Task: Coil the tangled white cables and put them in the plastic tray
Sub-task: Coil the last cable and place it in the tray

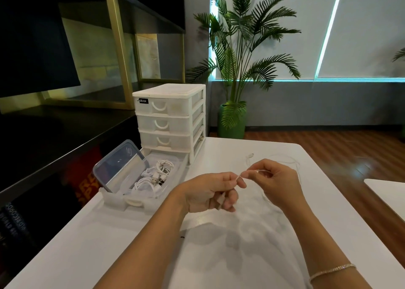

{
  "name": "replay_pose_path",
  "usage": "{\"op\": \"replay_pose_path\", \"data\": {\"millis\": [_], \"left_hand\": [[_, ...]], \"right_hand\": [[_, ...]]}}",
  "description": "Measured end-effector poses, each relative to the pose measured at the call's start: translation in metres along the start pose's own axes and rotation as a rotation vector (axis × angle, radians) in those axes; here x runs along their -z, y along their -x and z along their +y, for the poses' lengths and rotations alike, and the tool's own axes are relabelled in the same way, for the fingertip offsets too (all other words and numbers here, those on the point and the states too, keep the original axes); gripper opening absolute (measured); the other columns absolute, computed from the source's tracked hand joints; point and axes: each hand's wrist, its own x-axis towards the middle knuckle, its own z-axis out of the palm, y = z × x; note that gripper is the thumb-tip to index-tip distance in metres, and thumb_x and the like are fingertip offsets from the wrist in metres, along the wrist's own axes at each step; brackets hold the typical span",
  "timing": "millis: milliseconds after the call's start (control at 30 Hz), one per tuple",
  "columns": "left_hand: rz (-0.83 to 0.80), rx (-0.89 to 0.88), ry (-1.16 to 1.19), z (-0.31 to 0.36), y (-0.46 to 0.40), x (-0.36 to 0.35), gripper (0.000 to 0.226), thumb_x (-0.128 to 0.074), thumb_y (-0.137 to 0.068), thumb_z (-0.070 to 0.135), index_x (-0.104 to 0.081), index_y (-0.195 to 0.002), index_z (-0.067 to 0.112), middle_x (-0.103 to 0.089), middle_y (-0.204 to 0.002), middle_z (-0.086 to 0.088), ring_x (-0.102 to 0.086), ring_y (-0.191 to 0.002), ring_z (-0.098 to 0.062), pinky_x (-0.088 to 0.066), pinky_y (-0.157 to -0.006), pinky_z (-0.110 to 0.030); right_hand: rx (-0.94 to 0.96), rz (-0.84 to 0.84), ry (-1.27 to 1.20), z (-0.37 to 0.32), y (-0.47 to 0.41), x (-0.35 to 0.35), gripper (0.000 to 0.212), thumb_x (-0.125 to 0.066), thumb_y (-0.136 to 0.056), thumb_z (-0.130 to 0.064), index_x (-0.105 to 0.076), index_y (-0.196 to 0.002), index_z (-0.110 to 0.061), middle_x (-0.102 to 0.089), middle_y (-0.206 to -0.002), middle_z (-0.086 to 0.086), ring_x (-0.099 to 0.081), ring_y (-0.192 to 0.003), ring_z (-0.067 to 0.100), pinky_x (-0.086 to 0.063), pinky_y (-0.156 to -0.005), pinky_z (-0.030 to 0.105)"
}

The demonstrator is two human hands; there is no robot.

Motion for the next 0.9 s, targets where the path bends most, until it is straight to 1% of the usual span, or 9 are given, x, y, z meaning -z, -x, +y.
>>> {"op": "replay_pose_path", "data": {"millis": [100,200,267,333,500,600,700,767,900], "left_hand": [[0.049,-0.038,0.052,0.0,-0.003,-0.001,0.029,-0.035,-0.096,-0.004,-0.058,-0.093,0.012,-0.071,-0.077,0.002,-0.064,-0.064,-0.007,-0.053,-0.065,-0.019],[0.083,-0.117,0.184,-0.001,-0.004,-0.003,0.042,-0.035,-0.09,-0.016,-0.066,-0.083,0.012,-0.073,-0.083,0.0,-0.067,-0.069,-0.008,-0.054,-0.064,-0.018],[0.101,-0.174,0.299,-0.001,-0.003,-0.004,0.05,-0.034,-0.089,-0.018,-0.071,-0.076,0.013,-0.074,-0.083,-0.004,-0.069,-0.068,-0.011,-0.054,-0.06,-0.019],[0.118,-0.236,0.391,0.0,-0.004,-0.008,0.045,-0.032,-0.089,-0.018,-0.067,-0.083,0.01,-0.074,-0.082,-0.005,-0.07,-0.067,-0.012,-0.055,-0.058,-0.019],[0.25,-0.381,0.526,0.004,-0.011,-0.009,0.038,-0.032,-0.092,-0.014,-0.059,-0.104,0.009,-0.075,-0.088,0.0,-0.072,-0.076,-0.012,-0.055,-0.061,-0.018],[0.36,-0.406,0.503,0.003,-0.015,-0.007,0.034,-0.035,-0.094,-0.011,-0.059,-0.107,0.009,-0.074,-0.094,0.0,-0.072,-0.082,-0.012,-0.057,-0.07,-0.019],[0.458,-0.404,0.441,0.002,-0.017,-0.008,0.029,-0.036,-0.096,-0.007,-0.056,-0.111,0.008,-0.068,-0.104,-0.001,-0.07,-0.089,-0.013,-0.054,-0.081,-0.022],[0.534,-0.384,0.324,0.002,-0.018,-0.009,0.027,-0.037,-0.096,-0.004,-0.053,-0.115,0.008,-0.065,-0.111,-0.003,-0.066,-0.096,-0.015,-0.052,-0.088,-0.024],[0.64,-0.303,-0.047,0.0,-0.018,-0.008,0.03,-0.038,-0.097,0.001,-0.05,-0.123,0.009,-0.06,-0.125,-0.007,-0.059,-0.112,-0.019,-0.045,-0.103,-0.032]], "right_hand": [[-0.006,0.026,-0.049,0.0,-0.002,0.003,0.016,-0.07,-0.078,-0.026,-0.062,-0.067,-0.034,-0.064,-0.074,-0.014,-0.061,-0.076,0.014,-0.049,-0.068,0.024],[-0.055,0.043,-0.109,0.001,-0.002,0.002,0.007,-0.062,-0.085,-0.025,-0.067,-0.079,-0.025,-0.065,-0.081,-0.01,-0.059,-0.079,0.011,-0.045,-0.07,0.016],[-0.095,0.027,-0.09,0.002,-0.001,0.0,0.017,-0.058,-0.087,-0.029,-0.071,-0.093,-0.019,-0.068,-0.092,-0.004,-0.059,-0.085,0.012,-0.047,-0.077,0.021],[-0.13,-0.011,-0.051,0.004,-0.001,-0.003,0.026,-0.057,-0.088,-0.033,-0.072,-0.102,-0.017,-0.069,-0.101,-0.001,-0.059,-0.09,0.013,-0.048,-0.084,0.027],[-0.127,-0.17,0.091,0.002,0.004,-0.008,0.03,-0.059,-0.085,-0.04,-0.071,-0.106,-0.022,-0.07,-0.11,-0.001,-0.063,-0.098,0.016,-0.051,-0.09,0.033],[-0.103,-0.256,0.183,-0.003,0.005,-0.011,0.029,-0.059,-0.085,-0.041,-0.07,-0.107,-0.026,-0.069,-0.113,-0.003,-0.064,-0.096,0.014,-0.052,-0.089,0.031],[-0.071,-0.315,0.237,-0.007,0.006,-0.012,0.025,-0.06,-0.086,-0.039,-0.071,-0.105,-0.027,-0.072,-0.107,-0.004,-0.058,-0.073,0.009,-0.053,-0.08,0.029],[-0.048,-0.34,0.278,-0.007,0.006,-0.012,0.025,-0.061,-0.085,-0.038,-0.072,-0.104,-0.026,-0.072,-0.103,-0.003,-0.057,-0.069,0.009,-0.054,-0.078,0.03],[-0.015,-0.363,0.307,-0.008,0.007,-0.012,0.025,-0.062,-0.085,-0.036,-0.073,-0.101,-0.02,-0.073,-0.097,0.0,-0.062,-0.075,0.015,-0.055,-0.08,0.034]]}}
